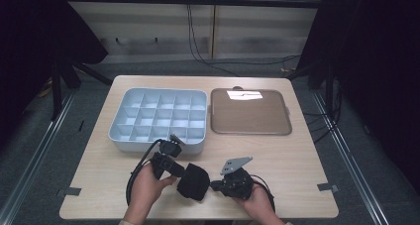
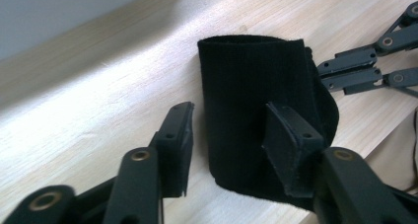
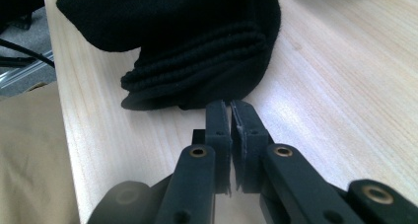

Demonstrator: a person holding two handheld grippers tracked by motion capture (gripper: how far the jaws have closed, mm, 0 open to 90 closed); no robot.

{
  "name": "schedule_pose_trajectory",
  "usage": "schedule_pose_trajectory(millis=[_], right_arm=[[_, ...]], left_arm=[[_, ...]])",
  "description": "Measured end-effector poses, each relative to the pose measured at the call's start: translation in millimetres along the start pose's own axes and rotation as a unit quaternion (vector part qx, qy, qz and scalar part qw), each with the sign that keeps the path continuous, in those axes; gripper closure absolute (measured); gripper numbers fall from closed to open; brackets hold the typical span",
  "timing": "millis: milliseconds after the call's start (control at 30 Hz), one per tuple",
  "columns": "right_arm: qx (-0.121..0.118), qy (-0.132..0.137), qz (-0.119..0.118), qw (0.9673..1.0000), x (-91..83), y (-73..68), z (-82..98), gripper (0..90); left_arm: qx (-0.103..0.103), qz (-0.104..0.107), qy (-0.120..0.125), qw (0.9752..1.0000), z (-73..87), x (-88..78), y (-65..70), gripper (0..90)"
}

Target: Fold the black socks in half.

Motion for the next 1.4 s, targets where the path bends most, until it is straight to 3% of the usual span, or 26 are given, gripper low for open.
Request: schedule_pose_trajectory(millis=[367,633,1400], right_arm=[[-0.003,0.001,-0.003,1.0000,1.8,-0.8,-0.1,86.0],[-0.004,0.003,-0.004,1.0000,2.9,-2.6,-0.8,86.0],[-0.008,0.007,-0.003,0.9999,5.3,-3.8,-2.3,87.1]], left_arm=[[0.000,0.008,-0.003,1.0000,3.2,19.2,4.7,46.4],[0.003,0.002,-0.005,1.0000,3.4,25.4,7.2,43.2],[0.002,-0.010,-0.002,0.9999,2.0,30.8,10.8,37.9]])
Point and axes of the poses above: each handheld gripper's, and its own axes: x roughly forward along the jaws, z roughly out of its underside, y roughly to its right, the point moved 7 cm from there along x, roughly forward along the jaws, and after that the axes turned 3 degrees about z, right-handed, at the moved point
